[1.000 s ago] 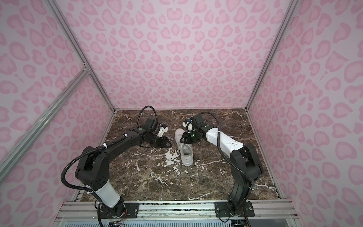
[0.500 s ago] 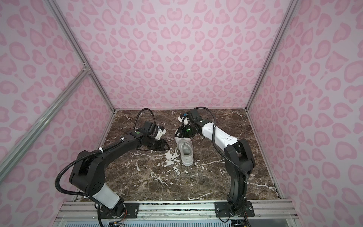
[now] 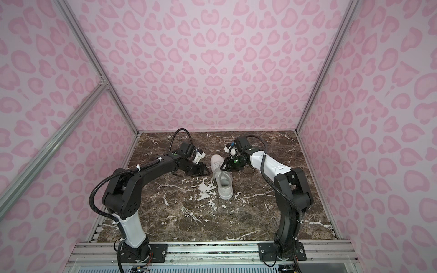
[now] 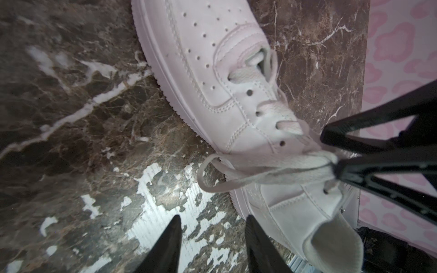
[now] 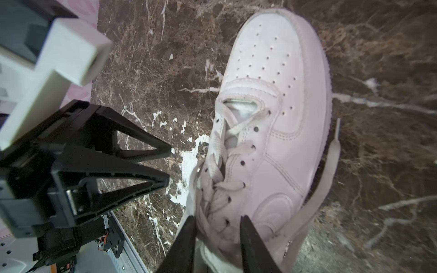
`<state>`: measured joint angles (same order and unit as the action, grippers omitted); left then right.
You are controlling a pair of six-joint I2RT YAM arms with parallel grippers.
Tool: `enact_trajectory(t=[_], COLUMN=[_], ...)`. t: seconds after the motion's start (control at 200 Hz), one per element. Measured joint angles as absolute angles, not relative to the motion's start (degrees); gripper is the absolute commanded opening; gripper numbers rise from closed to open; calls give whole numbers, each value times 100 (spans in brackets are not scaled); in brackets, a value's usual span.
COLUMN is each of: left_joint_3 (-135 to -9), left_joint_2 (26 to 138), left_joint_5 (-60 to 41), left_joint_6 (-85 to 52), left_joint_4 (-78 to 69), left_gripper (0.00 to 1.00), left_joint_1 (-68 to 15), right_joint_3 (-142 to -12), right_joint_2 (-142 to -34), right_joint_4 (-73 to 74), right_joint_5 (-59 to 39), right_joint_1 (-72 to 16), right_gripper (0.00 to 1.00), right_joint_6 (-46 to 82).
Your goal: Tie the shoes
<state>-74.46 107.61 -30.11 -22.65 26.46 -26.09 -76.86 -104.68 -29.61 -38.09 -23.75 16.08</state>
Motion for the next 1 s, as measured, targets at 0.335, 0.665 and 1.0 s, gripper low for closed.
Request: enact_trajectory(t=[0.335, 0.665, 1.0], left_joint_3=[-8125, -8862, -9642], left_joint_2=[11260, 11966, 12672], left_joint_5=[-3297, -3505, -3841], left_joint_6=[-2692, -2735, -3015], left_joint_4=[2265, 2268, 2261], left_gripper=[46, 46, 46], left_joint_1=[-2499, -2480, -2475], right_joint_3=[-7347, -6997, -6604], right_joint_2=[-10235, -9675, -9463], right_joint_4=[-2399, -2418, -2523], right_joint_5=[-4040, -3959, -3854], right_joint_1=[-2364, -1820, -1643], right_gripper=[34, 34, 35], right_joint_6=[1935, 1988, 1927])
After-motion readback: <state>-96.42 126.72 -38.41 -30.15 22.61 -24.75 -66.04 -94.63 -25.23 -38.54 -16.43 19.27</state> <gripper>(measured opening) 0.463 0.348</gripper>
